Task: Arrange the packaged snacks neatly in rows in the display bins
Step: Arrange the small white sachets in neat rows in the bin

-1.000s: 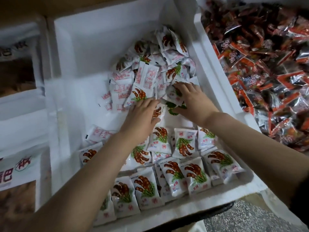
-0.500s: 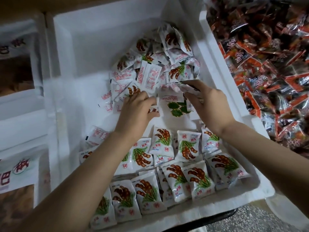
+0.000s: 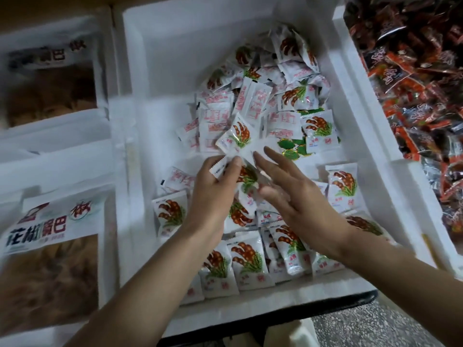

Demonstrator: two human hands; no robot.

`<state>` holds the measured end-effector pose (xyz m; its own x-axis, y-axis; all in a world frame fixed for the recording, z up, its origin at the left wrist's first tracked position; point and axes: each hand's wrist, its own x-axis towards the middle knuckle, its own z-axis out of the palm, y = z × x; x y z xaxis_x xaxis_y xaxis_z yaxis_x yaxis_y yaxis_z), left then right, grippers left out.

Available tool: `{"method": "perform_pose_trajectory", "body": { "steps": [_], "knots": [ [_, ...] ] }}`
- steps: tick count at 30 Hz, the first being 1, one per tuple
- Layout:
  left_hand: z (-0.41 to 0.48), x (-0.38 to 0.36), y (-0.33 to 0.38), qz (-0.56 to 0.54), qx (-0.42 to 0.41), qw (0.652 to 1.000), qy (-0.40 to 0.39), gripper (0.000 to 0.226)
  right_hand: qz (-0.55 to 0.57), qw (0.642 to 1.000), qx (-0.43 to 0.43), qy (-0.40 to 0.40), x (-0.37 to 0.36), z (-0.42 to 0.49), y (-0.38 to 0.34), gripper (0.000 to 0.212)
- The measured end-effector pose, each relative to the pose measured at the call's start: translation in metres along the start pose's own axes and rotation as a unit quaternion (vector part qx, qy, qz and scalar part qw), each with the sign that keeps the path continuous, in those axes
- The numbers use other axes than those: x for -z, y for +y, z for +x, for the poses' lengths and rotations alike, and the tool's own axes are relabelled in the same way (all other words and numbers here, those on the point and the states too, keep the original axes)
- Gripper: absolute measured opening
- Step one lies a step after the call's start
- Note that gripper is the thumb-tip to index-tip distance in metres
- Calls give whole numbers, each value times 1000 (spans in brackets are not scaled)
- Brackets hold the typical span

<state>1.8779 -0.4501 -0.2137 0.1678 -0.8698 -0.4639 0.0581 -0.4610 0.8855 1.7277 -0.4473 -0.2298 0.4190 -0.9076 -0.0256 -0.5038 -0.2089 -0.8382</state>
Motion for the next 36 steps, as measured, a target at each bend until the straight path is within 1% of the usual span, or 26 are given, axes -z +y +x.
{"method": "perform_pose_trajectory", "body": {
  "steps": [2,3,5,6,8,9,11,12,13,15,18,20,23,26,28,31,36],
  "knots": [
    [-10,8,-3,-57,26,997,-36,45,52,999,-2,3,-7,-2,-6,49],
    [-15,12,-4,-82,38,995,-50,51,78,997,-2,17,-9,-3,-11,43],
    [-22,21,-7,-106,44,991,-69,57,131,990,3,47,-13,-3,-18,31],
    [-25,24,-8,-98,40,992,-72,59,147,987,8,56,-15,-2,-21,34],
    [-31,30,-11,-71,26,995,-61,58,173,983,10,65,-19,-2,-28,54],
    [-34,33,-11,-62,15,997,-52,52,192,979,4,70,-20,-1,-33,62],
    [-38,40,-12,-47,-5,998,-33,40,221,972,-13,84,-24,-1,-38,70],
    [-40,43,-11,-34,-15,999,-25,39,222,971,-26,89,-25,0,-40,70],
    [-42,47,-11,-19,-29,999,-18,39,215,972,-42,87,-25,1,-41,68],
    [-44,56,-11,11,-61,998,-8,39,207,973,-87,56,-27,4,-45,63],
    [-48,69,-9,74,-109,991,11,33,194,972,-130,15,-29,11,-48,51],
    [-51,81,-5,89,-138,986,25,26,197,969,-151,12,-33,18,-47,45],
    [-48,104,1,106,-164,978,69,21,194,964,-181,32,-46,33,-43,41],
    [-46,124,5,115,-194,968,108,23,133,974,-178,40,-71,48,-44,38],
    [-46,133,7,119,-204,963,131,21,125,975,-180,26,-91,56,-47,40],
    [-48,142,6,110,-196,963,147,18,96,980,-176,1,-111,63,-55,40],
    [-49,145,0,101,-186,965,157,25,-20,992,-109,-60,-113,66,-67,38]
  ]
}}
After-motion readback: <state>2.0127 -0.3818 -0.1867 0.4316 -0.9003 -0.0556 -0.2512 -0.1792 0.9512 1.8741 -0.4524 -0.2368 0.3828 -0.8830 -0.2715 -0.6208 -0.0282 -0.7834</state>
